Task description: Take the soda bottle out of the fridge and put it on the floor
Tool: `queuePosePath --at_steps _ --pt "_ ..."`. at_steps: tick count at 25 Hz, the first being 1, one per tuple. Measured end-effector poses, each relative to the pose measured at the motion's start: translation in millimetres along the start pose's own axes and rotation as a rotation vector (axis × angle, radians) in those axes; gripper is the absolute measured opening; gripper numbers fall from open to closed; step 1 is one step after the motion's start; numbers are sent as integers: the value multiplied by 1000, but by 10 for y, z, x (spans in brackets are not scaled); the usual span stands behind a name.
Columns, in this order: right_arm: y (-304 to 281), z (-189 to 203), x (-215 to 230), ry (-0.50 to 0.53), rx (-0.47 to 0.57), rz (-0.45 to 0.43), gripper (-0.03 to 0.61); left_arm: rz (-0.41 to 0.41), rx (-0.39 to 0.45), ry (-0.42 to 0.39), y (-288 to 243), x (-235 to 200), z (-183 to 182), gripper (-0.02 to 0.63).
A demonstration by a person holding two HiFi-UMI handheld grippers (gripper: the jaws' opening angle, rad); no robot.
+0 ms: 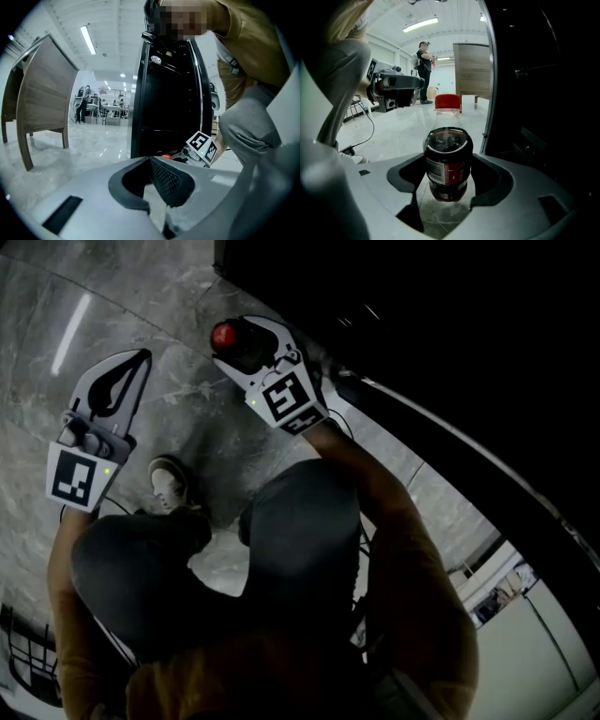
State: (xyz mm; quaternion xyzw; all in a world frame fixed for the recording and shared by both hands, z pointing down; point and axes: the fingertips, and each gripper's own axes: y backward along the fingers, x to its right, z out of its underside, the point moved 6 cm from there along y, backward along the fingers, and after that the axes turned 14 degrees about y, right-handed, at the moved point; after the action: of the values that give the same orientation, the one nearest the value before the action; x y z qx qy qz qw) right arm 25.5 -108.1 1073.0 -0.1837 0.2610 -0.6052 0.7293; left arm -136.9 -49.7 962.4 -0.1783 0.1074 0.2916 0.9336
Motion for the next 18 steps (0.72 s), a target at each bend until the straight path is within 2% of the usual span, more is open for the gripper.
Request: queuePosePath --at_steps 4,12,18 --pt "-142 124 -1 -60 1 -11 291 -1 7 9 -88 -50 59 0" --pt "-251 387 -280 -13 -42 -57 291 -33 32 27 -163 -101 96 0" --pt "-254 434 -329 2 -15 -48 293 -63 29 -18 -93 -192 79 0"
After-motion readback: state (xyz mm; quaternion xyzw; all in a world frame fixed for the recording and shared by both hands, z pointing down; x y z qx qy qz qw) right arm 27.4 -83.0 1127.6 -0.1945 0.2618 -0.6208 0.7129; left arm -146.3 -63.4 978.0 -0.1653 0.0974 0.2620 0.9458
